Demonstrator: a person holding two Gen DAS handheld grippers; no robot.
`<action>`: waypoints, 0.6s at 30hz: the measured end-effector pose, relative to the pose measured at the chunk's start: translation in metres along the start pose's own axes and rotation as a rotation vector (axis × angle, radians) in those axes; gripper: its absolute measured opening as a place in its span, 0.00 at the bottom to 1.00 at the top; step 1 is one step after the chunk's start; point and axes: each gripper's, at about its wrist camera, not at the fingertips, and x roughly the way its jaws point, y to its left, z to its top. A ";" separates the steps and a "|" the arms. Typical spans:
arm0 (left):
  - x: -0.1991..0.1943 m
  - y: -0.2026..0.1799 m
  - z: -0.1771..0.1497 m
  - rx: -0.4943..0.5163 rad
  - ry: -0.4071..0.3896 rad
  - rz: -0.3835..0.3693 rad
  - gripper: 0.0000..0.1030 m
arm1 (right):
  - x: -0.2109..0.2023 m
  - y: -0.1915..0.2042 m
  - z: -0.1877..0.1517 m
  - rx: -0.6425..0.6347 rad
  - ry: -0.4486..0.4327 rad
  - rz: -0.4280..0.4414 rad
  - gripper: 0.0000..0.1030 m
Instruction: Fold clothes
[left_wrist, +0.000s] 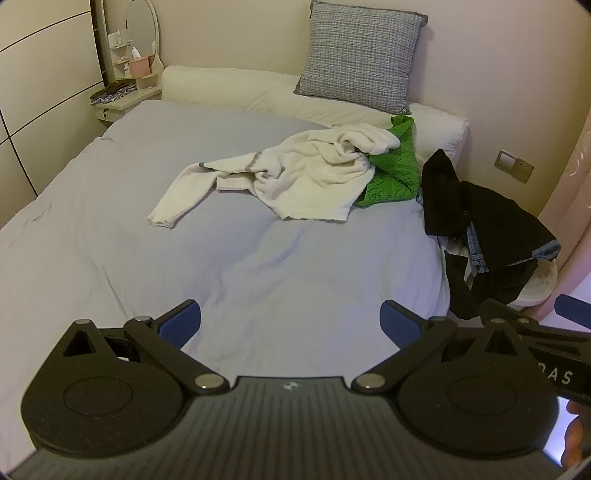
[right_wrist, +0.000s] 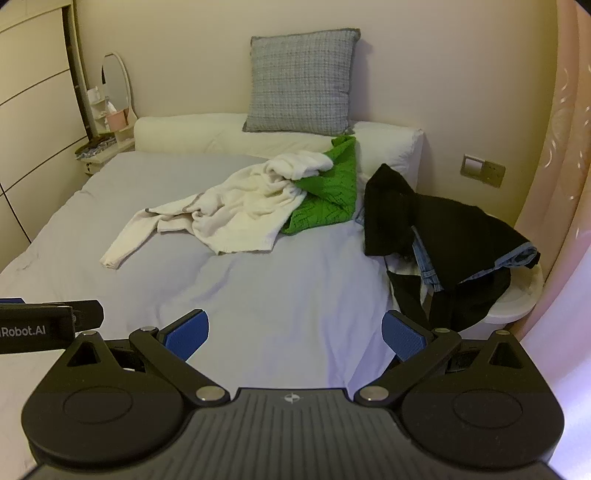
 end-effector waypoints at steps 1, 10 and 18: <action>0.000 0.000 0.000 0.000 0.000 0.001 0.99 | 0.000 0.000 0.000 0.000 0.000 0.000 1.00; -0.001 -0.001 0.004 -0.003 0.001 0.004 0.99 | 0.001 0.000 0.001 0.000 -0.004 -0.002 1.00; 0.004 0.007 0.001 -0.002 -0.002 0.003 0.99 | 0.002 0.006 0.004 0.002 -0.008 0.000 1.00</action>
